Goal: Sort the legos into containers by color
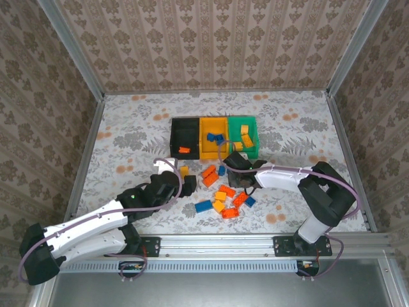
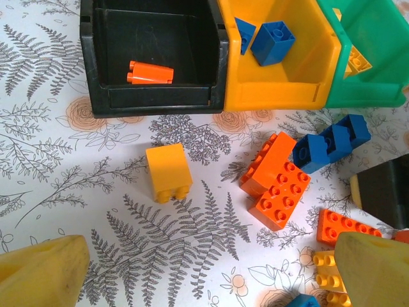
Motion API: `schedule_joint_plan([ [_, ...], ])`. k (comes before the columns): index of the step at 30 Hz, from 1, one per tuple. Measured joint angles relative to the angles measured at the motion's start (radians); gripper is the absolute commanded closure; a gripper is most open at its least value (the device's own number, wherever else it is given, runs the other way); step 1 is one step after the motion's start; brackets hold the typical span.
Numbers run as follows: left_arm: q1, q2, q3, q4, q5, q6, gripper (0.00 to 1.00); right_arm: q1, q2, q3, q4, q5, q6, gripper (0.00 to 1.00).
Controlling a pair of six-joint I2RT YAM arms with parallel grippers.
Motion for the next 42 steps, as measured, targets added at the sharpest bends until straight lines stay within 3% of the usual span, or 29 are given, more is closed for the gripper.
schedule_joint_plan([
  [6,0.001,0.0,0.0,-0.016,-0.001,0.0,0.0,0.0,-0.146,0.003,-0.021,-0.004,-0.026,0.61],
  [11,0.006,0.0,-0.005,-0.021,-0.001,0.0,0.0,0.0,-0.155,0.167,-0.05,-0.028,-0.069,0.6],
  [19,0.012,-0.001,-0.007,-0.061,0.01,0.0,0.0,-0.018,0.148,0.528,-0.056,-0.043,-0.121,0.6],
  [25,0.032,-0.032,-0.014,-0.086,0.038,-0.004,0.0,-0.059,0.339,0.703,-0.097,-0.014,-0.129,0.58],
  [26,0.035,-0.037,-0.016,-0.091,0.043,-0.004,0.0,-0.066,0.359,0.724,-0.103,-0.01,-0.129,0.56],
  [29,0.047,-0.039,-0.018,-0.105,0.055,-0.004,0.0,-0.079,0.4,0.772,-0.116,-0.007,-0.129,0.38],
  [31,0.06,-0.039,-0.019,-0.108,0.063,-0.003,0.0,-0.086,0.412,0.792,-0.117,-0.008,-0.134,0.3],
  [35,0.108,-0.01,-0.019,-0.099,0.092,0.002,0.03,-0.085,0.407,0.797,-0.114,-0.018,-0.143,0.28],
  [42,0.146,0.253,0.032,-0.059,0.103,0.053,0.09,-0.077,0.219,0.6,-0.048,-0.063,-0.126,0.27],
])
